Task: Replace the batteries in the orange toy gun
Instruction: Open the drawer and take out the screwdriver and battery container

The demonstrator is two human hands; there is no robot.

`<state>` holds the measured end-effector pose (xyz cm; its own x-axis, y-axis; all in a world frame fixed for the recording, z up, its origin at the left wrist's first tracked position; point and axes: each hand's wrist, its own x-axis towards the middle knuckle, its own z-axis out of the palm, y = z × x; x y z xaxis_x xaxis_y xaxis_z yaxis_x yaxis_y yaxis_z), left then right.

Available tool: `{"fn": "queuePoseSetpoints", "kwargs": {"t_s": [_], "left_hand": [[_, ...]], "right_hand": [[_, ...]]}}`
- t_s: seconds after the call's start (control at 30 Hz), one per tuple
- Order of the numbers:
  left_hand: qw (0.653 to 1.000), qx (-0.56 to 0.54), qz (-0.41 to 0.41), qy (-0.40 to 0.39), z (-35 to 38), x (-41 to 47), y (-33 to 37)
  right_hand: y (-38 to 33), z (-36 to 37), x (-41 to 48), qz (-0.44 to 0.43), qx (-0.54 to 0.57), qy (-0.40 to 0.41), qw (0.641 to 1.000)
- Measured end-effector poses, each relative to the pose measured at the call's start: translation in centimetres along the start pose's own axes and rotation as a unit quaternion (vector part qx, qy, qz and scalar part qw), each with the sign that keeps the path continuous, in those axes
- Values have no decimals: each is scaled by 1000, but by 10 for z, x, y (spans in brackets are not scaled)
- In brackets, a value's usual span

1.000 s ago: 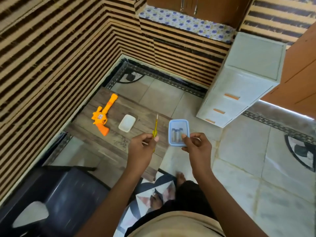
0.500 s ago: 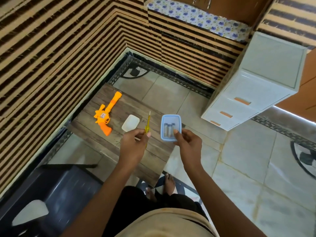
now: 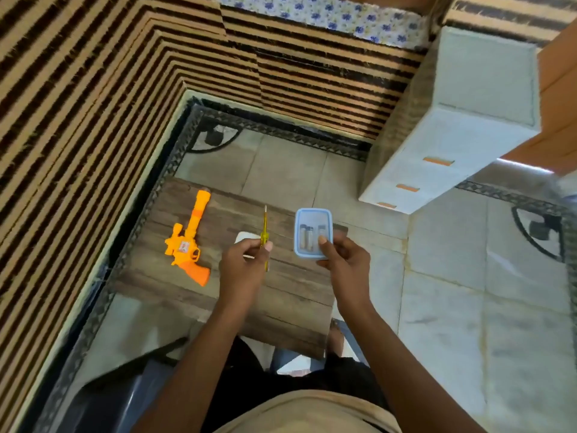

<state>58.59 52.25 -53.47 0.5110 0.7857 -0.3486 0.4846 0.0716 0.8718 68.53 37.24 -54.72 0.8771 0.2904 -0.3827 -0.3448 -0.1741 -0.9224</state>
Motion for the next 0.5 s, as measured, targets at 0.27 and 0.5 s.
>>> {"fn": "queuePoseSetpoints", "kwargs": {"t_s": [0.27,0.5], "left_hand": [[993,19,9,-113,-76,89,-23],[984,59,6,-166,-103,126,-40]], "right_hand": [[7,93,-9,20,16,91,996],[32,135,-14,33,25,164,986]]}}
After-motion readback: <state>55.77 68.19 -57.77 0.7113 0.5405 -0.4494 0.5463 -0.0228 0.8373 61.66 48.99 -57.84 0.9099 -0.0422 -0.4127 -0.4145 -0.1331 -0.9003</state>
